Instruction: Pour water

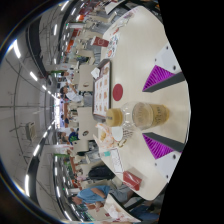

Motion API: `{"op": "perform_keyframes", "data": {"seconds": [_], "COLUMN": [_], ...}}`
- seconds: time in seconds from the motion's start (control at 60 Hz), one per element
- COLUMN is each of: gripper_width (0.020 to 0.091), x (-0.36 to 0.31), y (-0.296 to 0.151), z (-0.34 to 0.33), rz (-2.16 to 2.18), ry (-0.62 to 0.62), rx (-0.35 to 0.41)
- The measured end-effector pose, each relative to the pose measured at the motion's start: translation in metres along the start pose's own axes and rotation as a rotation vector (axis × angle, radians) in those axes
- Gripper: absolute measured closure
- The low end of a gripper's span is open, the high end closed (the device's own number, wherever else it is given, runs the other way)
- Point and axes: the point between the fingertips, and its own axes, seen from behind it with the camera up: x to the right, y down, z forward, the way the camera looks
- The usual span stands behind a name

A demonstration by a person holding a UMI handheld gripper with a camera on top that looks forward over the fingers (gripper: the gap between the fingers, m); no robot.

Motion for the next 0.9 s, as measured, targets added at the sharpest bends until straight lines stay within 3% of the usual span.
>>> {"op": "perform_keyframes", "data": {"seconds": [0.067,0.15,0.2,0.367,0.55,0.9], "gripper_width": [0.0345,0.0483,0.0602,0.0711,0.0711,0.0712], "x": [-0.003,-0.001,-0.004,-0.005,0.008,0.071], "y": [-0.002,-0.004,-0.006,-0.010,-0.047,-0.163], "z": [0.018,0.032,0.036,0.040,0.030,0.066], "rz": [0.004,-0.008,-0.002,0.020,-0.063,-0.727], "ry": [0.011,0.037,0.035,0.051,0.127,0.469], "rx": [0.013,0.035,0.051,0.052,0.053,0.047]}}
